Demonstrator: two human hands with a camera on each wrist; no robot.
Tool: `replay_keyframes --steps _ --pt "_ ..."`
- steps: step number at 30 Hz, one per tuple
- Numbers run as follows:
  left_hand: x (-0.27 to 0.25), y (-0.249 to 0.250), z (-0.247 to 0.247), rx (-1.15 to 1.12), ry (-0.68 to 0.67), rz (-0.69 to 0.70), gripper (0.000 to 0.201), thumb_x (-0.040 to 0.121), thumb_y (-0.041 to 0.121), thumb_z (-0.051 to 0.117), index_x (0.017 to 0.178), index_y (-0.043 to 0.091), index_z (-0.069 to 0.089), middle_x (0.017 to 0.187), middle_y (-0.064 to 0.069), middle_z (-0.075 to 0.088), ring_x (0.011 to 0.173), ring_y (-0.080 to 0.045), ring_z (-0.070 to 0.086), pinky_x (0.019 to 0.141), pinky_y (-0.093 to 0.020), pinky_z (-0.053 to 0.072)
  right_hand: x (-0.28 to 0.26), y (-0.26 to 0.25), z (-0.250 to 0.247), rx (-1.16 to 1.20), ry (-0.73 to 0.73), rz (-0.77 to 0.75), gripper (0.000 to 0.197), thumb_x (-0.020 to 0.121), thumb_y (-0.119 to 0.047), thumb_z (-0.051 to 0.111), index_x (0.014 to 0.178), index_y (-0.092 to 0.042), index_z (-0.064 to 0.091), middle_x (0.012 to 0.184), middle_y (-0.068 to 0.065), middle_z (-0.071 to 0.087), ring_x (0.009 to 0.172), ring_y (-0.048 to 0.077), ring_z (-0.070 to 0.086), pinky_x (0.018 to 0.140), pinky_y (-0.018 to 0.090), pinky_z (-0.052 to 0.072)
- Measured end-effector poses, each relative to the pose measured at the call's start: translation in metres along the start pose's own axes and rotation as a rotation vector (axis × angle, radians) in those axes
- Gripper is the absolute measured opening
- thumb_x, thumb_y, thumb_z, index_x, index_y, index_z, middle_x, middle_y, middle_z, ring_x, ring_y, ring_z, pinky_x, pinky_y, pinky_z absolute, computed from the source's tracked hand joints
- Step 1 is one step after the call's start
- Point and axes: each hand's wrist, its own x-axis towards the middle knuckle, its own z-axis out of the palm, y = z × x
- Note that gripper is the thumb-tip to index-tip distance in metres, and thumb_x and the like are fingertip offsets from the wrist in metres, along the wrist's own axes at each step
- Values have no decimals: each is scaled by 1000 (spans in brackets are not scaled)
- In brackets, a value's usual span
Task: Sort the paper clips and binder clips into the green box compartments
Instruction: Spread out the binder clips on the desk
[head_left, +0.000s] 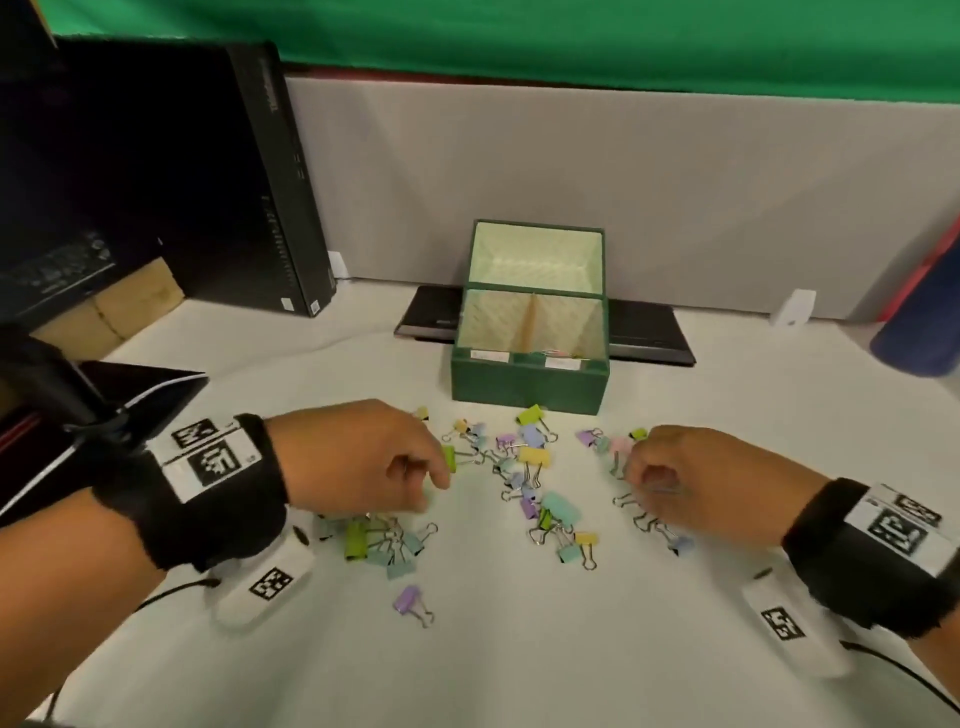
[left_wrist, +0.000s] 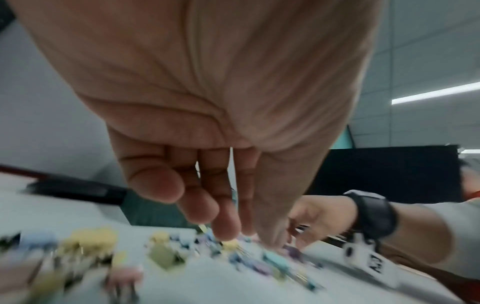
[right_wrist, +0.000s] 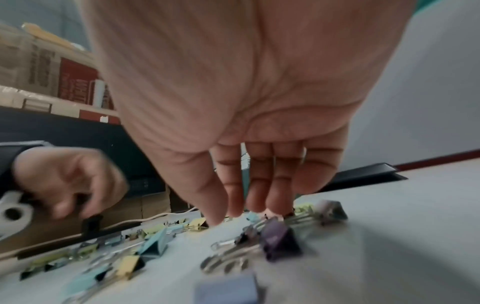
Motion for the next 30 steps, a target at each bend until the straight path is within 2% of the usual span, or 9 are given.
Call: replay_keyframes --steps 4,8,12,15,18,21,24,27,30 --pt "-30 17 27 77 -120 136 40 88 58 61 127 53 55 106 19 54 97 2 49 83 -18 44 -28 -3 4 -7 -37 88 13 81 -31 67 84 -34 54 88 -16 55 79 4 55 74 21 48" --pt "-26 22 53 153 -99 186 35 94 51 55 127 44 58 105 14 52 102 -6 50 88 -29 45 -34 -10 4 -6 -98 110 23 80 -52 72 96 -41 60 93 -20 55 83 0 55 76 16 46" --pt "-20 26 66 99 -80 146 21 93 46 56 107 34 64 95 15 51 93 -5 53 84 -28 47 -27 -9 9 18 -56 126 14 84 -30 72 93 -39 65 92 -19 58 82 -3 56 73 11 45" --pt "-20 25 65 54 -55 133 15 90 44 57 93 31 65 96 14 54 89 -5 54 82 -29 49 -28 -10 15 67 -38 138 30 84 -12 62 96 -39 65 96 -15 57 85 1 57 75 12 45" --pt "-22 19 50 -164 16 36 9 87 31 62 83 27 69 86 17 65 79 0 60 73 -15 47 -25 -9 18 89 22 137 30 90 -10 54 97 -37 66 103 -16 60 94 4 58 85 15 45" --pt "-28 4 32 -477 166 -72 9 88 21 69 82 27 71 78 19 71 70 3 64 65 -9 46 -20 -14 14 99 80 163 27 97 -16 49 87 -32 68 99 -15 65 90 6 58 76 14 40" --pt "-39 -3 30 -440 245 -75 10 85 23 73 89 33 73 85 17 70 80 -2 63 68 -9 46 -17 -22 9 118 82 182 28 97 -31 36 83 -31 61 93 -6 66 81 12 58 71 24 45" --pt "-42 9 47 -150 92 7 29 83 48 70 110 42 68 95 17 62 92 -2 56 80 -7 40 -11 -27 8 -45 25 216 23 100 -38 40 109 -34 61 111 -1 67 95 17 60 86 31 51" --pt "-39 22 64 48 -48 94 39 87 54 62 124 43 58 105 18 53 100 -1 48 87 -21 41 -1 -27 10 -143 -37 212 36 98 -36 48 134 -40 50 129 -3 59 114 18 54 97 28 46"
